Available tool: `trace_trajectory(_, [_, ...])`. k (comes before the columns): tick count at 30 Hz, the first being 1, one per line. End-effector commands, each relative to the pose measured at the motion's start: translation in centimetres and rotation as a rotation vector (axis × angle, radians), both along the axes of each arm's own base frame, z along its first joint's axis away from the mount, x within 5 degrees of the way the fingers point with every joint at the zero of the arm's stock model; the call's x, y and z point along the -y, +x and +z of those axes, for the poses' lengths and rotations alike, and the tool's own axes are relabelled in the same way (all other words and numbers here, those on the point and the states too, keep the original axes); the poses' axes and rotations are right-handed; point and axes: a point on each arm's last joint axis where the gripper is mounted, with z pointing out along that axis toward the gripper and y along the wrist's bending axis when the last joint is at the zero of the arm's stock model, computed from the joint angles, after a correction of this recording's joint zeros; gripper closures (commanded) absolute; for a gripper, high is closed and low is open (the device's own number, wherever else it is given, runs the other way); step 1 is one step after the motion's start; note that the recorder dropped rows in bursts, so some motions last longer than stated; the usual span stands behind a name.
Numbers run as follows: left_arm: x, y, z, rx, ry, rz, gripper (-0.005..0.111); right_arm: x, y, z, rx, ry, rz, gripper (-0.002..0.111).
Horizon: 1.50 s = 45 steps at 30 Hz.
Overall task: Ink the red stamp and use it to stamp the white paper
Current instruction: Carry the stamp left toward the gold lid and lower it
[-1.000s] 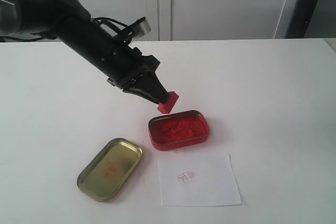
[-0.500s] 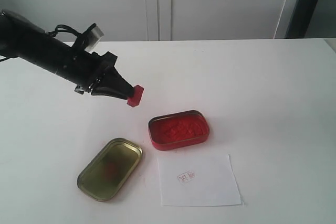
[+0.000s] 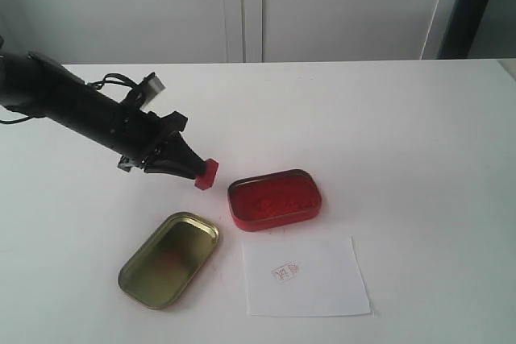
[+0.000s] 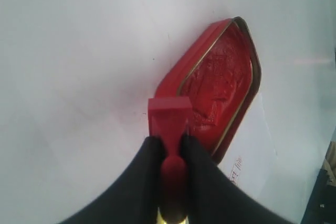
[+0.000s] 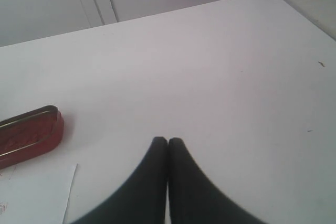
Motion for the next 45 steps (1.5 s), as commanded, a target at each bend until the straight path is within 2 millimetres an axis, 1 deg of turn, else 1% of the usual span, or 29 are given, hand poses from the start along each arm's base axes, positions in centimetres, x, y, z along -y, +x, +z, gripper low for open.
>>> trace_trajectory(1, [0.0,0.0,-0.1,0.001,-0.004,0.005,0.107,0.0,0.0,0.0,0.016,-0.006,-0.004,0.108])
trace_trajectory(5, [-0.1,0.1,-0.2,0.006,0.004,0.010,0.107,0.0,0.0,0.0,0.016,-0.006,-0.004,0.108])
trace_trajectory(10, [0.0,0.1,-1.6,-0.037,0.009,0.012,0.107,0.0,0.0,0.0,0.016,-0.006,-0.004,0.108])
trace_trajectory(13, [0.0,0.1,-2.0,-0.047,0.011,0.012,0.107,0.0,0.0,0.0,0.016,-0.006,-0.004,0.108])
trace_trajectory(24, [-0.2,0.2,-2.3,-0.029,0.049,0.008,0.107,0.0,0.0,0.0,0.016,-0.006,-0.004,0.108])
trace_trajectory(33, [-0.4,0.4,-2.5,-0.067,0.080,0.066,0.107,0.0,0.0,0.0,0.016,-0.006,-0.004,0.108])
trace_trajectory(36, [-0.5,0.4,-2.6,-0.070,0.092,0.074,0.100,0.0,0.0,0.0,0.016,-0.006,-0.004,0.108])
trace_trajectory(42, [-0.6,0.4,-2.7,-0.064,0.109,0.062,0.072,0.0,0.0,0.0,0.016,-0.006,-0.004,0.108])
trace_trajectory(45, [-0.6,0.4,-2.7,-0.062,0.113,0.061,0.061,0.0,0.0,0.0,0.016,-0.006,-0.004,0.108])
